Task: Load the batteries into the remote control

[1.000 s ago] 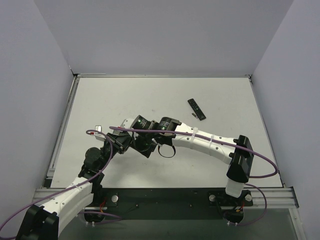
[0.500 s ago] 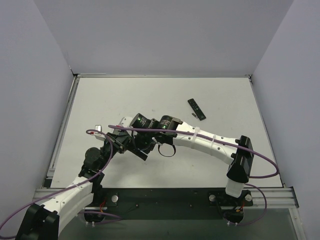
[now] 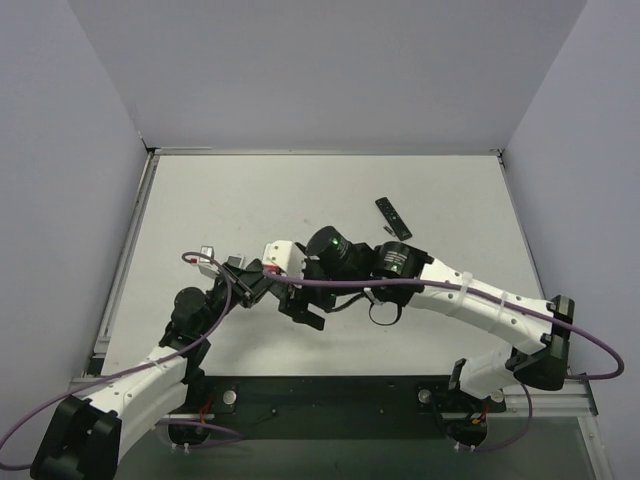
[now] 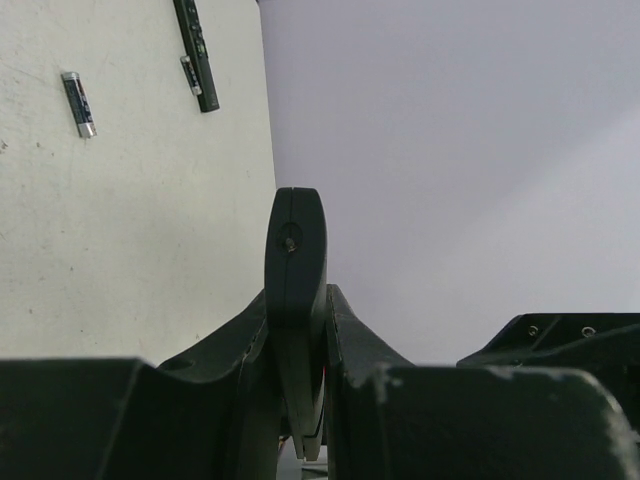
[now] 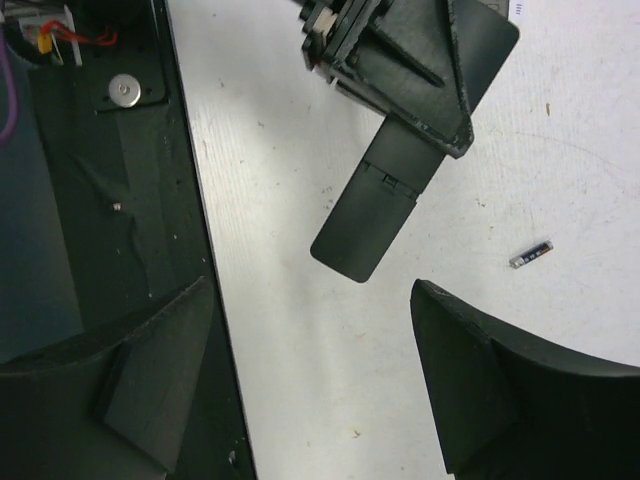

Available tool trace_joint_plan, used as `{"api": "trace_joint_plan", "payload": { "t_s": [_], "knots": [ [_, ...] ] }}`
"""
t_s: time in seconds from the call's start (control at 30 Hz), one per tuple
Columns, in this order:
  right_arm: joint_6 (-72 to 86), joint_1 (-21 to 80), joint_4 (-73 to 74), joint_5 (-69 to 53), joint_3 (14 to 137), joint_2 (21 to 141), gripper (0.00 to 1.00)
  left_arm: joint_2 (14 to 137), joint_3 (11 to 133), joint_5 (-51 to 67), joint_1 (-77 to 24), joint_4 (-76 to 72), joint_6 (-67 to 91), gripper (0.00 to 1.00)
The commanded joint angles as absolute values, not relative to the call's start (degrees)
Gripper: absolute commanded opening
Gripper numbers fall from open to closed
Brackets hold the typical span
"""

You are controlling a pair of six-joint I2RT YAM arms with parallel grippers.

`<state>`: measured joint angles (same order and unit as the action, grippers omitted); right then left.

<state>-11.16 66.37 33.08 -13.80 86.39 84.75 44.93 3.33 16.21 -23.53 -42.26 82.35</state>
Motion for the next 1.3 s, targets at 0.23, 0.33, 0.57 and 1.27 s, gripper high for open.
{"api": "trace_joint_plan", "payload": {
  "t_s": [0.23,0.33,0.57,1.27],
  "knots": [
    [-38.0,65.3,17.3,-24.7,65.3,71.8,0.72,48.1,9.5,24.5,-23.6,-43.9,82.9,0.00],
    [-39.6,64.5,17.2,-27.5,65.1,72.3,0.68,48.0,10.5,25.1,-23.6,-43.0,82.4,0.00],
    [-41.6,64.3,17.1,-28.5,66.5,74.9,0.59,48.1,11.7,26.2,-23.6,-42.0,81.9,0.00],
    [-44.1,64.0,17.6,-28.2,69.6,79.1,0.54,49.0,12.7,27.6,-23.7,-41.7,81.6,0.00]
  ]
}}
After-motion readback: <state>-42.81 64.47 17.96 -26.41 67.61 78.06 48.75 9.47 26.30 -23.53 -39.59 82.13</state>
